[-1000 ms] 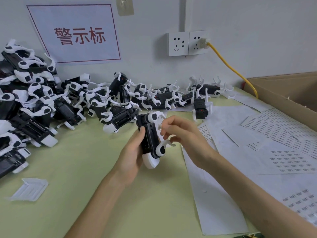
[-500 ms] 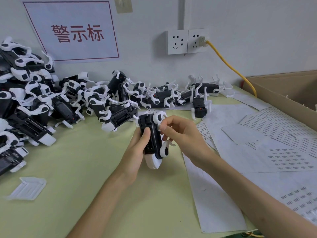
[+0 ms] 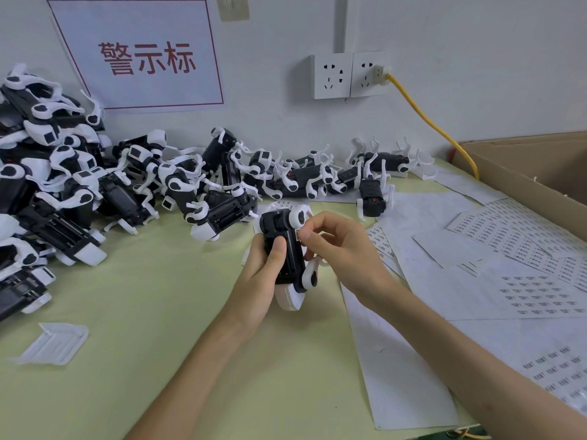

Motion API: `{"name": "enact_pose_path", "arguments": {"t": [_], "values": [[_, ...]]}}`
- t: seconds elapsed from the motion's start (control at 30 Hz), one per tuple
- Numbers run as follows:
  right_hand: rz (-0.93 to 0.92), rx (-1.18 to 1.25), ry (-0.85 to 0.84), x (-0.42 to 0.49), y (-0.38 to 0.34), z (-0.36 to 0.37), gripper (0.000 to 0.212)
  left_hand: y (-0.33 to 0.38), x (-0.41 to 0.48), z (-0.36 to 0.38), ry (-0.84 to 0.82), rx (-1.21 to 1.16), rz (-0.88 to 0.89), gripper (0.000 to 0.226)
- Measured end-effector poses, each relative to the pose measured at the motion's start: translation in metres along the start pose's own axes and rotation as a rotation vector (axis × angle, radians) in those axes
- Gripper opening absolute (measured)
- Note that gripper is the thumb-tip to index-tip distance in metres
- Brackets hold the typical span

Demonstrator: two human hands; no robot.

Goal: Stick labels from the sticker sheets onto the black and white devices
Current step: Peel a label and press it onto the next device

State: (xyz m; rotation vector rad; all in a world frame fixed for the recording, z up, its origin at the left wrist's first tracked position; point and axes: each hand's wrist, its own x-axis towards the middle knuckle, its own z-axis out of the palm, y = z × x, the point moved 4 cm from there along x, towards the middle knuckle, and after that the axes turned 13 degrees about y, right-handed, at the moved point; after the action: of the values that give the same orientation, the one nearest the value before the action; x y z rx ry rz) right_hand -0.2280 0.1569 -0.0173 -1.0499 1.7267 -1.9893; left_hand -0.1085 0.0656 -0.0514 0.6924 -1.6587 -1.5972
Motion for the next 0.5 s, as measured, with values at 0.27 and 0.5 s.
{"name": "enact_pose_path", "arguments": {"t": [0.27,0.5], "values": [[-0.042,-0.033,0.021,0.0006,-0.0001,-0.0006,0.013,0.0004,-0.0001,0.0009,0.012,0.01,0.032,0.037],[-0.097,-0.068,0.047,-0.0005,-0.001,0.0006,0.016,-0.0001,0.0002,0.0014,0.026,0.009,0.064,0.038]]}}
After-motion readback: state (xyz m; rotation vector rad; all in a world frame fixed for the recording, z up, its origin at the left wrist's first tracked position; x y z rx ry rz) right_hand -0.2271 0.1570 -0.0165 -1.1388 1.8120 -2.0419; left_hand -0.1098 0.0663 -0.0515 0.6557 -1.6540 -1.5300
